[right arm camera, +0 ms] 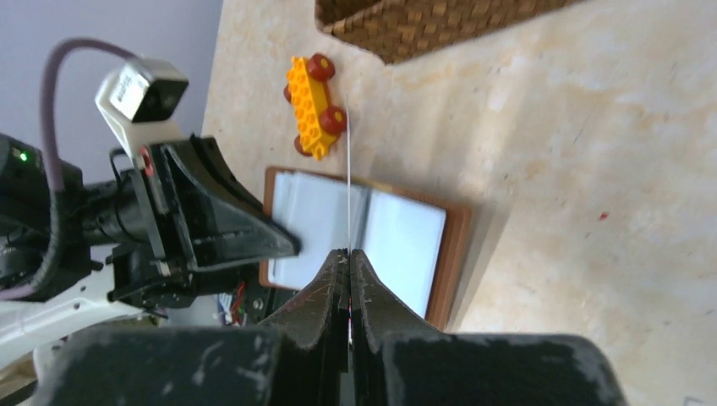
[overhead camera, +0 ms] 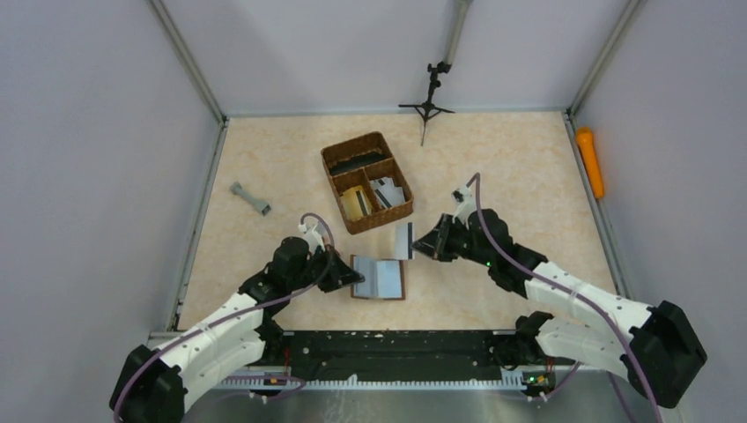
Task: Take the credit cards out of the card holder
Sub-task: Place the credit card in the storage box.
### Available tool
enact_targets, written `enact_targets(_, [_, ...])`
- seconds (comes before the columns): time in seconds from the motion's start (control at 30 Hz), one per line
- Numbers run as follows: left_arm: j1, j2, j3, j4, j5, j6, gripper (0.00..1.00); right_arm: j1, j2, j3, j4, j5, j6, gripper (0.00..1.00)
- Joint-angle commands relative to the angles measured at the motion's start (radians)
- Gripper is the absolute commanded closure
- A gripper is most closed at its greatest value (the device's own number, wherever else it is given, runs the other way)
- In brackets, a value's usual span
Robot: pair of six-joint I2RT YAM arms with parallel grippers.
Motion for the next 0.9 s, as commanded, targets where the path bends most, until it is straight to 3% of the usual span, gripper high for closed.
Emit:
enact_targets(0.0, [0.003, 0.039, 0.041, 0.018, 0.033, 0.049, 1.00, -0.077, 0.094, 0.187, -0.128, -0.058, -0.154, 1.00])
enact_targets(0.37, [0.003, 0.088, 0.056, 0.020, 0.074, 0.111, 1.00, -0.144, 0.467, 0.666, -0.376, 0.016, -0.406, 1.00])
enact_targets(0.87, [0.003, 0.137, 0.039, 0.142, 0.159, 0.141, 0.99, -0.169, 0.861, 1.016, -0.446, 0.009, -0.481, 1.00])
